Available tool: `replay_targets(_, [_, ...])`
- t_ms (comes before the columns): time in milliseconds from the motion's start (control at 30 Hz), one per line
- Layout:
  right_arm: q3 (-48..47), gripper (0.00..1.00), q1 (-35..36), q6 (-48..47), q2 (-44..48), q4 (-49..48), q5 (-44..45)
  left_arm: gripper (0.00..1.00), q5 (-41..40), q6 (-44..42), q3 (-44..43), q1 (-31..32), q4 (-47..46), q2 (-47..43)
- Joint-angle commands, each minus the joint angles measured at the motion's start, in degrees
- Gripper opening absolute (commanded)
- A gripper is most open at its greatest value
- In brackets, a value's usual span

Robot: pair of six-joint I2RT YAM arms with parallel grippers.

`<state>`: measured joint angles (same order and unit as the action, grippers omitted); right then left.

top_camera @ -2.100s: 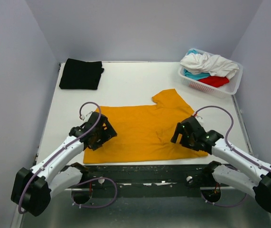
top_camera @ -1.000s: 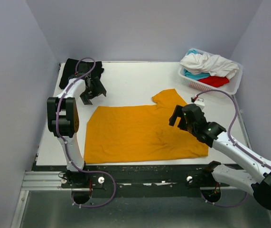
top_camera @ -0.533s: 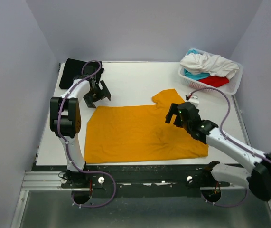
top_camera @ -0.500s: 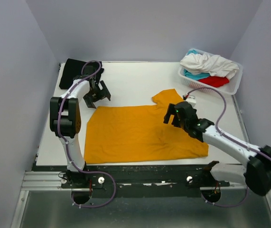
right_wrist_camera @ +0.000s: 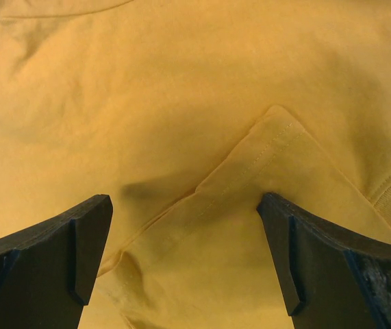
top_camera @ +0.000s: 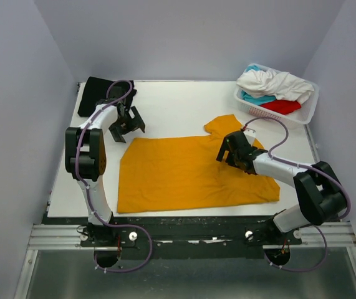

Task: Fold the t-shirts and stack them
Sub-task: Fold the flattened tshirt in 1/3 of the way, then grab the side of the flattened tshirt furthest away from the robot with both arms

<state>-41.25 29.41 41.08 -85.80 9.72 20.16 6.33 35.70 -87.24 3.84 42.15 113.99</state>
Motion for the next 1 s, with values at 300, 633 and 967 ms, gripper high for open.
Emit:
replay_targets(300, [0.1, 1.0, -9.3, -8.0, 1.9, 4.5, -5.5, 0.98, 0.0, 3.3, -2.2, 3.7, 0.9, -1.2])
replay_targets(633, [-7.9, 1.0, -10.4, -14.7, -1.9, 7.1, 2.4, 0.96, 1.6, 3.8, -7.6, 5.5, 2.4, 2.5])
replay_targets(967, [-8.8, 1.0, -13.7, -15.8, -6.3, 7.3, 3.1, 0.96, 0.6, 4.6, -13.1, 8.5, 3.9, 7.3])
